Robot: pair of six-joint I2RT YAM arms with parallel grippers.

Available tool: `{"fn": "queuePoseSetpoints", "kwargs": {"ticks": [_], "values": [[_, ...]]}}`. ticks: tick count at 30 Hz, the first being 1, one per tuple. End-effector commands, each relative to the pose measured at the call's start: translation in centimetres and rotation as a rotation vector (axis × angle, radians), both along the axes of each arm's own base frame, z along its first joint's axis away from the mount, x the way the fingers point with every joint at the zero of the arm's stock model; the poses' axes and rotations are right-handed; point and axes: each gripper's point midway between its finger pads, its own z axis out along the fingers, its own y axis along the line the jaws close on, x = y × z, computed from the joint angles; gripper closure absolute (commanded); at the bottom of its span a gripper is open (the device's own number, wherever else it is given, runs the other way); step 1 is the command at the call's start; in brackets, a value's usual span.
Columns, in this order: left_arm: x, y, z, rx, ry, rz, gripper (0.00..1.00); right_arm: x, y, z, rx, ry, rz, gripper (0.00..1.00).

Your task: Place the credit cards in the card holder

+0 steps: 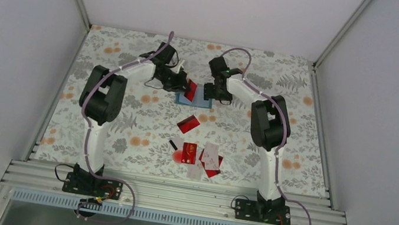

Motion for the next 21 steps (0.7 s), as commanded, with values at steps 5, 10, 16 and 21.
{"fn": "queuePoseSetpoints", "kwargs": {"ticks": [5, 10, 16, 21], "values": [[2.8, -2.7, -0.5, -0.036, -0.047, -0.035, 0.98, -2.1, -1.5, -3.5, -0.031, 0.098, 0.022, 0.26], [3.3, -2.1, -3.0, 0.029, -0.018, -0.002, 0.98, -2.1, -1.3, -3.8, -0.01, 0.112, 0.026, 0.27], [2.3, -1.2, -4.9, 0.08, 0.011, -0.008, 0.98, -2.5, -1.2, -4.2, -0.002, 0.125, 0.024, 0.27], [1.8, -1.9, -5.6, 0.067, 0.005, -0.047, 0.98, -2.7, -1.3, -4.4, -0.001, 0.131, 0.019, 0.27]]}}
